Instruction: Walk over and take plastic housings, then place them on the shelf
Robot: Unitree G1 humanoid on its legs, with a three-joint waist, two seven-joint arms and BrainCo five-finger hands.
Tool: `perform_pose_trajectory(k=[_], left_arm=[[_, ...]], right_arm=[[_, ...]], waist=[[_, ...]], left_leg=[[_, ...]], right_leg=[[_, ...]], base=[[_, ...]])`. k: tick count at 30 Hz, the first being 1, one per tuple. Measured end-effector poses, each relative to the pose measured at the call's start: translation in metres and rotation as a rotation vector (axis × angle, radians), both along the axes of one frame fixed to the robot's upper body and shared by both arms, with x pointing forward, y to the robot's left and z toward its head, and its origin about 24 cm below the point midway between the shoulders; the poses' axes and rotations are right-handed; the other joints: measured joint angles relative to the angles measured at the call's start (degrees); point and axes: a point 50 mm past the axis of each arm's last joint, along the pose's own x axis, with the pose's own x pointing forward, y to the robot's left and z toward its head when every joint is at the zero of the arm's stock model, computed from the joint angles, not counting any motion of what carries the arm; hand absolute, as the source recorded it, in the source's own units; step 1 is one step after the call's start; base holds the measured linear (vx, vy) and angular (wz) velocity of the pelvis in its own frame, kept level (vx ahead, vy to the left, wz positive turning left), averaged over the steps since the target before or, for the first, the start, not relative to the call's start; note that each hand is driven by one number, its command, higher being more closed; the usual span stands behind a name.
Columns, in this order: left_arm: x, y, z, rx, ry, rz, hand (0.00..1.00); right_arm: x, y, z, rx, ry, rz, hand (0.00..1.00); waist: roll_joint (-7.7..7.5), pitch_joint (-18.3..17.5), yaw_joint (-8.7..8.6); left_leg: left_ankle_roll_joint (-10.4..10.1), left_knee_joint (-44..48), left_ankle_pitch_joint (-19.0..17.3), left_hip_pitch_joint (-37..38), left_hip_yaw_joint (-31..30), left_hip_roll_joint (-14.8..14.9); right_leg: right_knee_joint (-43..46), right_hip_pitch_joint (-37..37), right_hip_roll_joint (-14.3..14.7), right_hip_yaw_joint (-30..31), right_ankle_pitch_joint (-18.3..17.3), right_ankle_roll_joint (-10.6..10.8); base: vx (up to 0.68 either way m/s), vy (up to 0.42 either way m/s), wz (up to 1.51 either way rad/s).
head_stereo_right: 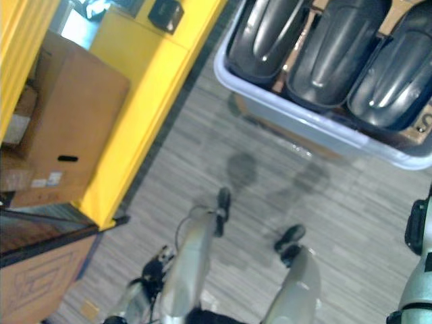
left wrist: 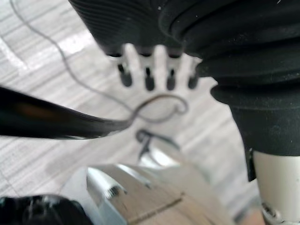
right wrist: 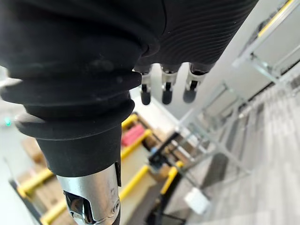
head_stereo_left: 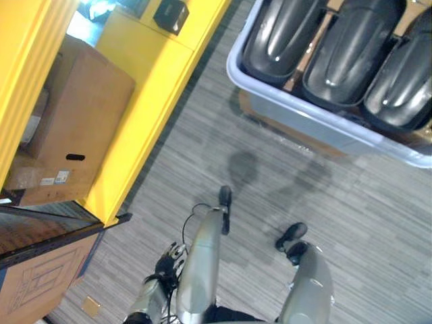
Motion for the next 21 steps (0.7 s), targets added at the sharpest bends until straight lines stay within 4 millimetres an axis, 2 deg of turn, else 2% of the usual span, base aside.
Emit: perform_pose_trajectory(k=[3,8,13,15,16,21], left_arm=[[-0.001,-0.001,-0.001,0.006,0.008,-0.03,0.0],[-0.001,-0.001,-0.001,0.004,0.011,-0.037,0.0],[-0.002,-0.001,-0.002,0.008,0.014,-0.039,0.0],[-0.004,-0.003,-0.003,0.004,0.023,-0.04,0.0],[-0.007,-0.005,-0.006,-0.001,0.038,-0.053,0.0],[-0.011,-0.008,-0.008,-0.003,0.052,-0.084,0.0]], right_arm=[[0.004,0.002,0.002,-0.025,0.005,0.076,0.0],[0.015,0.005,-0.002,-0.053,0.124,0.212,0.0],[0.026,0.005,-0.018,-0.033,0.294,0.289,0.0],[0.027,0.004,-0.022,-0.026,0.317,0.305,0.0],[0.028,0.001,-0.028,-0.004,0.362,0.308,0.0],[0.028,-0.003,-0.047,0.037,0.475,0.296,0.0]], waist=[[0.11,-0.07,-0.01],[0.36,-0.24,0.36],[0.73,-0.49,1.16],[1.21,-0.81,1.42],[1.91,-1.3,1.84],[2.72,-1.86,2.23]], left_leg=[[0.05,-1.04,0.16,0.83,0.57,-0.12],[0.14,-1.56,0.42,1.22,0.4,-0.37],[0.13,-1.85,0.42,1.34,-0.58,-0.94],[0.14,-2.14,0.52,1.34,-0.61,-1.22],[0.23,-2.67,0.71,1.33,-0.59,-1.5],[0.16,-3.61,1.15,0.91,-0.71,-1.69]], right_leg=[[-0.94,0.49,0.02,0.12,0.36,0.27],[-1.82,1.28,0.09,-0.25,0.77,0.4],[-1.89,2.09,-0.28,-1.42,0.55,0.2],[-1.91,2.06,-0.49,-1.43,0.59,0.27],[-2.14,1.97,-0.66,-1.45,0.68,0.4],[-2.79,1.57,-0.6,-1.71,0.88,0.69]], base=[[0.03,-0.002,-0.03],[0.07,-0.006,0.04],[0.02,0.001,0.11],[0.0,0.018,0.05],[0.0,0.019,0.04],[0.03,-0.001,0.02]])
